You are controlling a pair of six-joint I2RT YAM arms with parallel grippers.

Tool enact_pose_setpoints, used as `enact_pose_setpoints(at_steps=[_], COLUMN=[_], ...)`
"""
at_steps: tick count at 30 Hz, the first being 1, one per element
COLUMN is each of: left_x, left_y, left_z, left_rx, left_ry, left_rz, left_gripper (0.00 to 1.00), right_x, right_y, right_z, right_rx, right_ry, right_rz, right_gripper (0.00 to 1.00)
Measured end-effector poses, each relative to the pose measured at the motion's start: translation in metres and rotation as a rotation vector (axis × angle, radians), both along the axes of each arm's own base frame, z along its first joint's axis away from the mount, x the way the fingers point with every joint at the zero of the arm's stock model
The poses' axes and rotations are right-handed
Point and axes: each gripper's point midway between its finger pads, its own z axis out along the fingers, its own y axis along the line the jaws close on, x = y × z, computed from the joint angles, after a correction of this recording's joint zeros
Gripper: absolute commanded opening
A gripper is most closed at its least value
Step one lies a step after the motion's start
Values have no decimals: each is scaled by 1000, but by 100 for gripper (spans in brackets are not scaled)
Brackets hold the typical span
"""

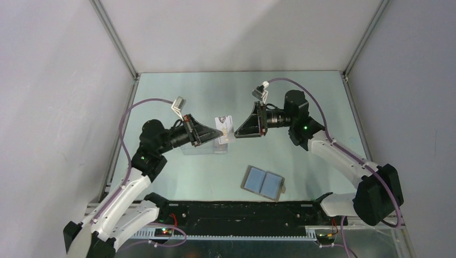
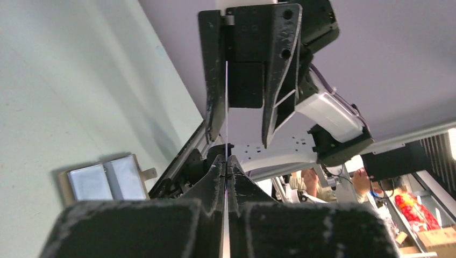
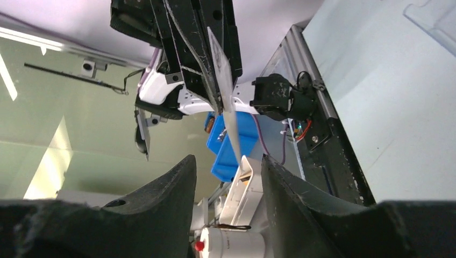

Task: Put the credit cards into the card holder
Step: Insert the credit card into the card holder.

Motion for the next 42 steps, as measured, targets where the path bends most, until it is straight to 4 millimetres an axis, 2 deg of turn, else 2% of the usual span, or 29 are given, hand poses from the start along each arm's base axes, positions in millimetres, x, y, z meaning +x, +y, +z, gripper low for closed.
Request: enact_pose_setpoints(at_steps=[4,12,15,18,20,21,22,23,24,25,28,30,32,34,38,42], left_x=[-9,-11,-13,-14,-15,-15,-15,-15,-15,-15,-12,-9,-6,-1,4,-6], left_y=[-1,-2,-2,-3,-3,-2,-2,-2,-2,-2,-1,-1,0,0,-3,-16], left_z=[12,-1,-2,-1,-1,-1,-3,-5,-7,-10,-20,-31,-46,-68,-125,-167], left_rx=[-33,-31,-32,-36,-37,-38,-37,-36,-36,-36,-30,-21,-7,19,126,238], left_ry=[-31,6,10,9,8,9,12,13,22,32,59,84,118,169,320,428], left_rz=[-28,-37,-44,-49,-52,-50,-51,-50,-48,-44,-27,-8,10,36,82,61], left_gripper=[0,0,0,0,11,29,37,50,54,59,62,62,61,60,59,56], right_x=[-2,6,6,5,5,6,5,5,5,5,7,8,8,11,17,6], right_y=[8,21,24,28,29,29,29,29,30,30,27,19,3,-17,-64,-97], right_z=[7,11,12,9,6,5,3,1,-3,-7,-26,-38,-53,-68,-120,-172], right_rx=[39,89,100,99,94,90,86,79,67,52,-15,-60,-96,-124,-194,-290], right_ry=[-1,39,52,64,70,72,72,68,68,70,78,74,70,72,142,247], right_rz=[28,48,59,67,69,68,69,69,69,65,27,-15,-75,-145,-317,-428], right_gripper=[45,28,18,0,0,0,0,0,0,0,0,0,0,0,0,0])
